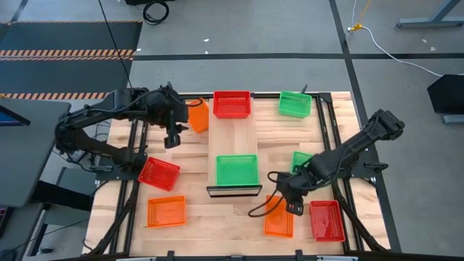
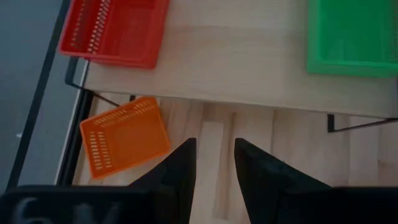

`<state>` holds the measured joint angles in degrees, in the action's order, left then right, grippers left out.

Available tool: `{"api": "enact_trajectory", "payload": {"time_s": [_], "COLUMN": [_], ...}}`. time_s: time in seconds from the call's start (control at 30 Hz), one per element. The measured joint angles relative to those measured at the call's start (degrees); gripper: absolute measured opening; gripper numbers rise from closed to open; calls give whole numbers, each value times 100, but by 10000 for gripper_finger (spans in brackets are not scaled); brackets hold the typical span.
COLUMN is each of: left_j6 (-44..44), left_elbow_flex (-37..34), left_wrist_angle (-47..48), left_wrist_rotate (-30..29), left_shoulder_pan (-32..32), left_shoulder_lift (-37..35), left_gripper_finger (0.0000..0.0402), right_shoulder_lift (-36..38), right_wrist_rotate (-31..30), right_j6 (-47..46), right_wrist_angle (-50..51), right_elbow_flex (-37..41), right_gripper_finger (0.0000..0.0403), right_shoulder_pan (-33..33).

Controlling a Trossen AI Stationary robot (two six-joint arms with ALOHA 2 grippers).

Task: Stack baskets on shelf by color
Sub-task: Put the bottom right orange basket on the shelf

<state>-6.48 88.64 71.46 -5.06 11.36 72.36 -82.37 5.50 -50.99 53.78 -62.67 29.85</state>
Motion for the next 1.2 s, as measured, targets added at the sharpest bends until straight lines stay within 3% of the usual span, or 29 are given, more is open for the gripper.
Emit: {"api": "enact_trajectory", "payload": {"time_s": [0.4, 0.83, 1.0, 1.2], "left_j6": [537, 1076, 1079, 1082], "left_elbow_flex": [0, 0, 0, 0], "left_wrist_angle": [193, 210, 210, 210], "left_wrist_rotate": [4, 5, 4, 4], "left_shoulder_pan": [80, 80, 80, 80], "left_shoulder_lift": [0, 0, 0, 0], "left_gripper_finger": [117, 117, 117, 117], "right_shoulder_lift": [-2, -2, -2, -2], "right_wrist_rotate": [-622, -690, -551, -466], "right_j6": [66, 136, 152, 209], "right_wrist_angle": [-1216, -2527, -2532, -2538], "right_elbow_flex": [1060, 1911, 1925, 1923], "right_gripper_finger": [212, 201, 162, 62], "right_shoulder_pan": [286, 282, 282, 284]}}
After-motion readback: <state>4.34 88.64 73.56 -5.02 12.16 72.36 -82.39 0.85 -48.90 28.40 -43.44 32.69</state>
